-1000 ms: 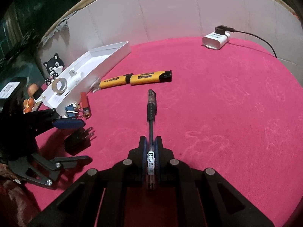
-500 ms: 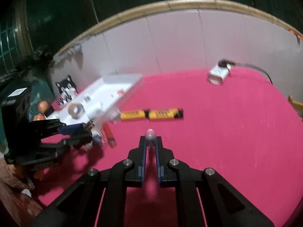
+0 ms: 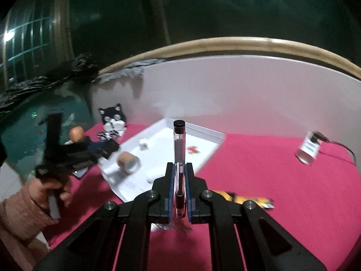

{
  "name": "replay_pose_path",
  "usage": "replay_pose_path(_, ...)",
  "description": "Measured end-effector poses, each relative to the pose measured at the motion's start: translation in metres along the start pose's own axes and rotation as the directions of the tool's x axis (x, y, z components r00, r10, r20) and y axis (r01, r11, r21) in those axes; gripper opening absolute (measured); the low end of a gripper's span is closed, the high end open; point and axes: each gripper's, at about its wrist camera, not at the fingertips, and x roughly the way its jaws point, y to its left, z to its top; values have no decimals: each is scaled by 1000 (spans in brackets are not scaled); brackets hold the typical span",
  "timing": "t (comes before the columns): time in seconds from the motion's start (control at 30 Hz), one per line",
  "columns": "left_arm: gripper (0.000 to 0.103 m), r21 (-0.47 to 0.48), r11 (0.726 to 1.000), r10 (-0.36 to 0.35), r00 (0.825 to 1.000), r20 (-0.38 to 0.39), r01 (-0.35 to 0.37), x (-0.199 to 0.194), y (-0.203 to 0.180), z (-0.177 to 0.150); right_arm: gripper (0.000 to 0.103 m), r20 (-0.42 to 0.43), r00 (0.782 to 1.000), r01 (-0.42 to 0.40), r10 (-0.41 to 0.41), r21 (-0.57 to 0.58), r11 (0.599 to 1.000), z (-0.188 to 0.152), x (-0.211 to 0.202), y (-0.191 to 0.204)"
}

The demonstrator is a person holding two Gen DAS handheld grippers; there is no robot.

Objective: Organize rigid objects
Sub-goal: 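Place the black charger in the tray with the left tool while the right tool drops the pen there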

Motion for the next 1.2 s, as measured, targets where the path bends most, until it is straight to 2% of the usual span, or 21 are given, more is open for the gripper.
replay_pose_path(0.23,29,-21,998,63,998,-29,-63,17,15,-9,6,-84,991,-110,108,-16,994,11,54,33)
replay_pose_path(0.4,29,-28,995,91,996,-20,-91,17,23,-10,6,-124,982,-145,141,-20,989,9,78,51)
replay_pose_path(0.67,29,-45,992,116,993,-11,-117,18,31,-7,6,-134,978,-165,162,-13,986,17,91,61)
replay_pose_path(0.87,31,-105,989,96,994,-53,-102,27,41,-12,8,-189,970,-154,156,26,988,15,124,60)
replay_pose_path(0.9,32,-121,987,100,993,-55,-107,27,44,-13,8,-204,969,-138,141,32,990,13,134,58)
replay_pose_path(0.93,47,-129,985,106,993,-55,-113,27,45,-14,8,-205,971,-116,121,35,993,13,139,55)
replay_pose_path(0.97,63,-137,983,113,992,-56,-120,26,47,-14,14,-204,975,-80,86,38,996,12,144,52)
replay_pose_path(1.0,90,-148,981,121,991,-51,-127,25,49,-15,23,-200,978,-46,53,40,998,11,146,48)
replay_pose_path(1.03,99,-154,979,129,991,-37,-134,23,49,-16,54,-188,982,-19,29,55,998,10,144,42)
replay_pose_path(1.07,101,-159,978,134,991,-19,-136,20,48,-17,86,-174,985,-1,14,78,997,9,140,35)
replay_pose_path(1.1,102,-165,980,117,993,4,-114,18,45,-17,92,-154,988,15,1,102,995,7,134,29)
replay_pose_path(1.13,102,-173,982,85,996,23,-80,16,42,-17,92,-130,991,33,-17,122,992,6,125,22)
replay_pose_path(1.2,102,-199,979,-34,997,71,48,16,34,-15,93,-101,994,58,-44,145,988,2,110,11)
